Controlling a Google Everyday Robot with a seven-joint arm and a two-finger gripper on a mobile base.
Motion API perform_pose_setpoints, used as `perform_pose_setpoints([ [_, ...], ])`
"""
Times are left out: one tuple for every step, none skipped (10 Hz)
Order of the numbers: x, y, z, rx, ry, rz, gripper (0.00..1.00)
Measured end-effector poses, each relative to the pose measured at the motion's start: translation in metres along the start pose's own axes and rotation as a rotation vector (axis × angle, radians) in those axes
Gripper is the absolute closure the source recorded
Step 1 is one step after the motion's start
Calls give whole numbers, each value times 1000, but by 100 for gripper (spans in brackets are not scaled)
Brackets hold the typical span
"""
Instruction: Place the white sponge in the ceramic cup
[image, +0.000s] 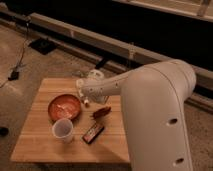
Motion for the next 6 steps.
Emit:
perform_pose_setpoints([
  [0,1,2,3,3,5,96],
  [4,0,6,14,5,14,88],
  [11,1,7,20,8,20,80],
  [21,-1,6,27,19,23,68],
  [27,-6,4,34,24,20,59],
  [35,-8,2,40,31,22,49],
])
